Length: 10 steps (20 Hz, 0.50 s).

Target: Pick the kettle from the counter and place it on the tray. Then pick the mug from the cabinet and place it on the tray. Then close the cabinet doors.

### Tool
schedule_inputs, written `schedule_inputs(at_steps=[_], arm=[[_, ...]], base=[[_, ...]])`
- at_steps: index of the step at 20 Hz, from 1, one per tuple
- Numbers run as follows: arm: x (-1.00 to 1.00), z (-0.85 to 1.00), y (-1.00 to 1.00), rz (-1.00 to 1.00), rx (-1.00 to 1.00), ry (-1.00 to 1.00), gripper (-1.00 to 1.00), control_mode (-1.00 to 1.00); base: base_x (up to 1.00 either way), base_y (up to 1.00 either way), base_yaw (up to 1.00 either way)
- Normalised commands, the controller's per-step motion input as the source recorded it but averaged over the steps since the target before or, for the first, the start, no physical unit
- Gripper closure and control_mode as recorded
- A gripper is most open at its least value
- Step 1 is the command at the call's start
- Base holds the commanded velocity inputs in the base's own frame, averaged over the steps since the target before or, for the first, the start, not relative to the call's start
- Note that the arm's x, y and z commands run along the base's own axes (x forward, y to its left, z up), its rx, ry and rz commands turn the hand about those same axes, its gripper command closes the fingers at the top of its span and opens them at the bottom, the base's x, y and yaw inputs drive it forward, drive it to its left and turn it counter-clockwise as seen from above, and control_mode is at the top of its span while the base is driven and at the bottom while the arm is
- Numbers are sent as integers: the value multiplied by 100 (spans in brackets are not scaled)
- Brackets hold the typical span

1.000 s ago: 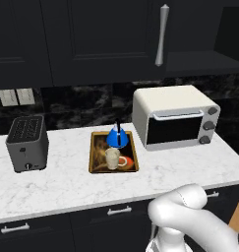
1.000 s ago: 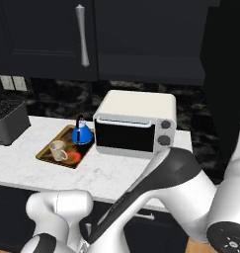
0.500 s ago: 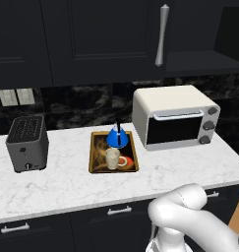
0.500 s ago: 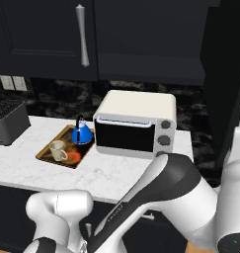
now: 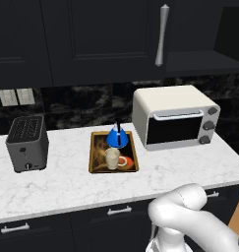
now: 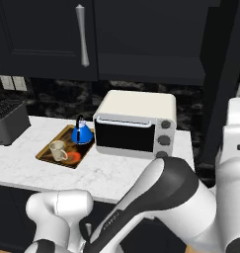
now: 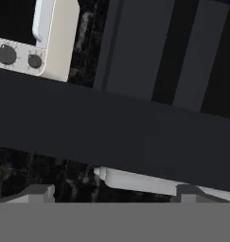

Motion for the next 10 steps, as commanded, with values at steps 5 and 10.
schedule_inputs(at_steps=[5, 10], arm=[[39, 0, 46, 9, -11, 9, -100, -100], [44, 0, 50, 8, -12, 9, -100, -100]], base=[[0, 0, 0], [0, 0, 0]])
